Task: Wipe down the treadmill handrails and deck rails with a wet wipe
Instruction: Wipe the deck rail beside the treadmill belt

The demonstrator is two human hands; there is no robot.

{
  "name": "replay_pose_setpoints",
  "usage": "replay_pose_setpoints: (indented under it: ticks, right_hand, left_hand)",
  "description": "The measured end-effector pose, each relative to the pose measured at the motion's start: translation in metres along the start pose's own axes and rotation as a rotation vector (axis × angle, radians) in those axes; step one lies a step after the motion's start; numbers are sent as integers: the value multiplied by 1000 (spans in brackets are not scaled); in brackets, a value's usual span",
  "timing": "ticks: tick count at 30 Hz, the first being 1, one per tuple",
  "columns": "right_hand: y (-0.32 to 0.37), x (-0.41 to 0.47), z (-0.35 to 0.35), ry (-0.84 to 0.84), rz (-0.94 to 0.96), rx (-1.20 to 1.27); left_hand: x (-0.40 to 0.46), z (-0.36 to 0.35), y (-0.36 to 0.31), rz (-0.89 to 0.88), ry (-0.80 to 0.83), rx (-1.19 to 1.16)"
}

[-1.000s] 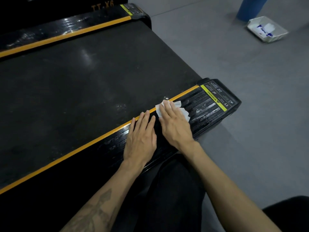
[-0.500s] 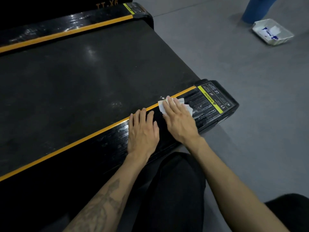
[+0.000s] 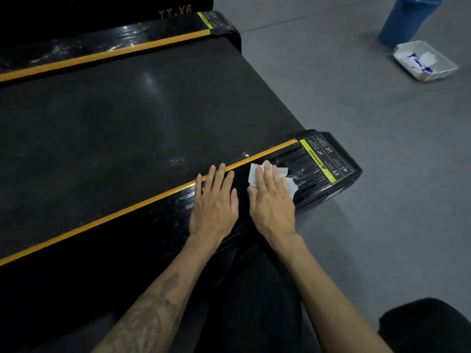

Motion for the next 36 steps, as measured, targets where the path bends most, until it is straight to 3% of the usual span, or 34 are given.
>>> replay_pose_setpoints:
  ticks: [5, 11, 17, 23, 28, 33, 36]
  right_hand:
    - [4, 8, 0, 46, 116, -19]
    - [-6, -10, 1, -19, -27, 17]
    - [-6, 11, 6, 59, 94, 10]
    - [-1, -13, -1, 0, -75, -2]
    - [-4, 6, 6, 59, 55, 29]
    - [-7, -18, 1, 3, -75, -29]
    - [6, -19, -3, 30, 5, 24]
  left_hand:
    - [1, -2, 1, 10, -6, -10]
    - [1, -2, 0, 4, -13, 1]
    - [2, -2, 0, -1, -21, -2]
    - [3, -3, 0, 0, -16, -8]
    - [2, -2, 0, -1, -9, -13]
    - [1, -2, -1, -4, -13, -11]
    - [2, -3, -1, -8, -12, -7]
Point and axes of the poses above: each hand's wrist, its own x-axis towards the middle knuckle, its own z-axis out of the back of the hand, y = z × x, the point moved 4 cm from there along x, towards the middle knuckle, and after that the axes turned 3 degrees about -z, right-handed, at the moved point
